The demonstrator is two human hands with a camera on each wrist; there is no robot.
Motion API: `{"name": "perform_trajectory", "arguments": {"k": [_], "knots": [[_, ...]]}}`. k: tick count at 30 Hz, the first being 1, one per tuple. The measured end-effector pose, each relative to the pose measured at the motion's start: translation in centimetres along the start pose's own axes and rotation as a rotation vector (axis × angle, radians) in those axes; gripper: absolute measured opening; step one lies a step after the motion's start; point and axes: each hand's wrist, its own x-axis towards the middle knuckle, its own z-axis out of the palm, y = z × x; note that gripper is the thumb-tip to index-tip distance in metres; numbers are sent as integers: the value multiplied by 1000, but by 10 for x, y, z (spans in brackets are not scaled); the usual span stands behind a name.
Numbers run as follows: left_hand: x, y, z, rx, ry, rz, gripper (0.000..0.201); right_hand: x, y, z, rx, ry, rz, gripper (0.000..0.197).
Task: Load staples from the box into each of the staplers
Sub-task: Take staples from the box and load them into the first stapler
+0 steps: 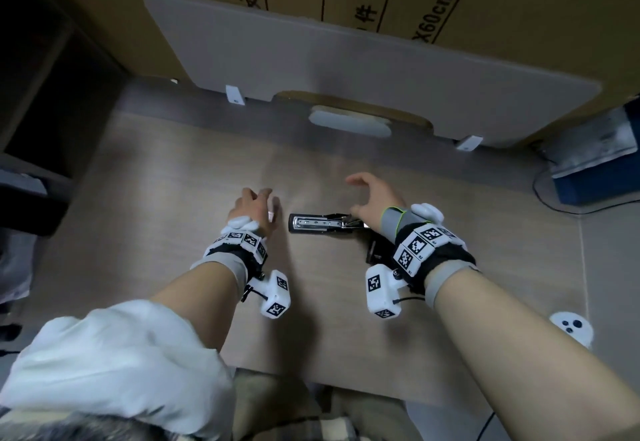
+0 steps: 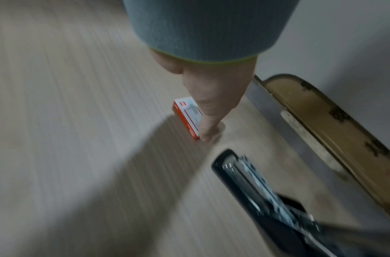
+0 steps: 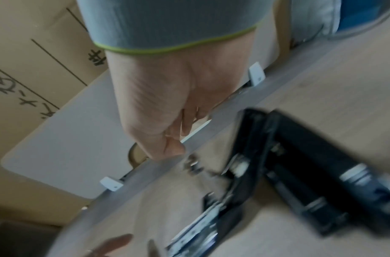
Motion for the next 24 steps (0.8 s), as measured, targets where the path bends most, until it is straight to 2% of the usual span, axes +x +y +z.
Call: {"name": "perform_trajectory", "arguments": {"k": [3, 6, 11, 14, 18, 24], "knots": [[6, -24, -11, 0, -28, 21, 49, 14, -31, 28, 30, 18, -44, 47], [15, -52, -15, -27, -93, 66, 42, 33, -56, 71, 61, -50, -34, 40], [26, -94, 5, -192, -110, 189, 49, 54, -63, 140, 131, -178, 8, 37], [32, -95, 4, -260, -128, 253, 48, 56, -63, 159, 166, -160, 65, 37], [42, -97, 2, -473, -138, 211, 50, 58, -73, 174, 226, -161, 130, 43], [43, -96, -7, -643, -169, 105, 51, 56, -85, 163, 275, -130, 165, 36]]}}
